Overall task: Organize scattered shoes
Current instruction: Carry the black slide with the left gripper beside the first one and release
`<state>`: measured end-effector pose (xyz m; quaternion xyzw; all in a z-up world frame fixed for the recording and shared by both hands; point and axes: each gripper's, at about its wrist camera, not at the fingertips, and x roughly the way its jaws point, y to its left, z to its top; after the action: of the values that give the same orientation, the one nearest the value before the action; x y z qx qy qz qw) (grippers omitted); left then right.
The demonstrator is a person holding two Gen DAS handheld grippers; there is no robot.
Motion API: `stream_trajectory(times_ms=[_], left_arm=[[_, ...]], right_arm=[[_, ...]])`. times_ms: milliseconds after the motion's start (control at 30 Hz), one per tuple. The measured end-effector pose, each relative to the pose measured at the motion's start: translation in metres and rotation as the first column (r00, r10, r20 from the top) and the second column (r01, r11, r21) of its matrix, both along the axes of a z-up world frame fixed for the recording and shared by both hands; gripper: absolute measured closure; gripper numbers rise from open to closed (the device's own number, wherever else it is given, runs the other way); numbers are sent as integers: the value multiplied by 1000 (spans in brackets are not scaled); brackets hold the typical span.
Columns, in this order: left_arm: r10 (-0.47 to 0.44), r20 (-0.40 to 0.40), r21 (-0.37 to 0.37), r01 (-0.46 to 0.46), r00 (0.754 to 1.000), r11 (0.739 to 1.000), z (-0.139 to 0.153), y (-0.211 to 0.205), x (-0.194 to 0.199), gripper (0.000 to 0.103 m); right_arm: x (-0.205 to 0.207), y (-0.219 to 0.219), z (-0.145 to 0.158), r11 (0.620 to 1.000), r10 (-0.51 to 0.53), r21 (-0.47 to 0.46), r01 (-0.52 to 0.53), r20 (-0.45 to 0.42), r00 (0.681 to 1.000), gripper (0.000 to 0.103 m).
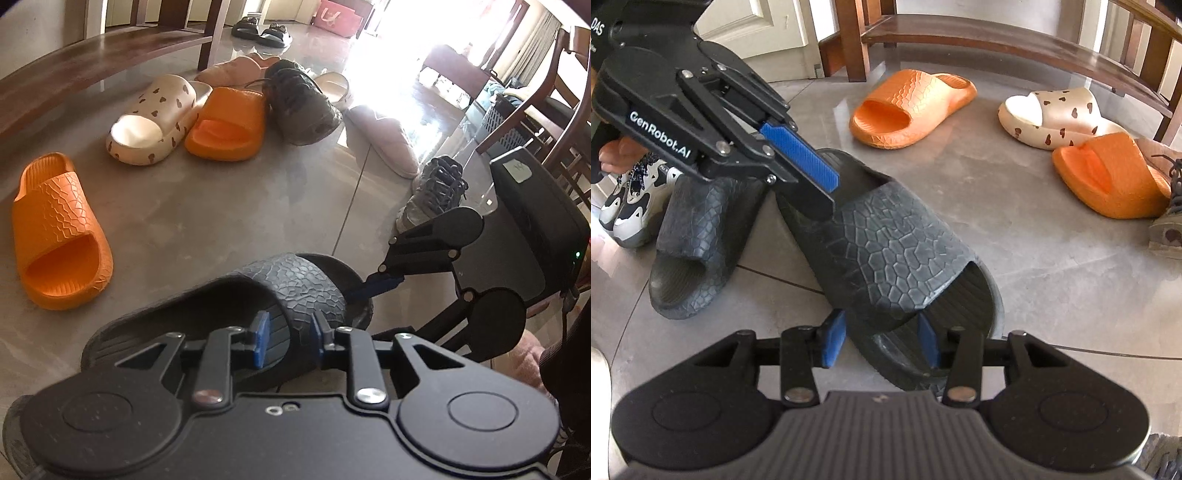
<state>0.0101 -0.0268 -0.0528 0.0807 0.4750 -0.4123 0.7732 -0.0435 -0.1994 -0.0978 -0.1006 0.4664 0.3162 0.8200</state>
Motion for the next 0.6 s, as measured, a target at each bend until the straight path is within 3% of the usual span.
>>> stream_trajectory(times_ms=[400, 600], left_arm=[[7, 27, 26, -7, 1000, 1000, 11, 7, -6, 80], [-13, 35, 77, 10, 999, 997, 20, 17, -13, 77]], right_arm=[[-13, 26, 0, 996, 85, 43, -84, -15, 996, 55], [-19, 55, 0, 985, 163, 62, -161, -16, 987, 55]])
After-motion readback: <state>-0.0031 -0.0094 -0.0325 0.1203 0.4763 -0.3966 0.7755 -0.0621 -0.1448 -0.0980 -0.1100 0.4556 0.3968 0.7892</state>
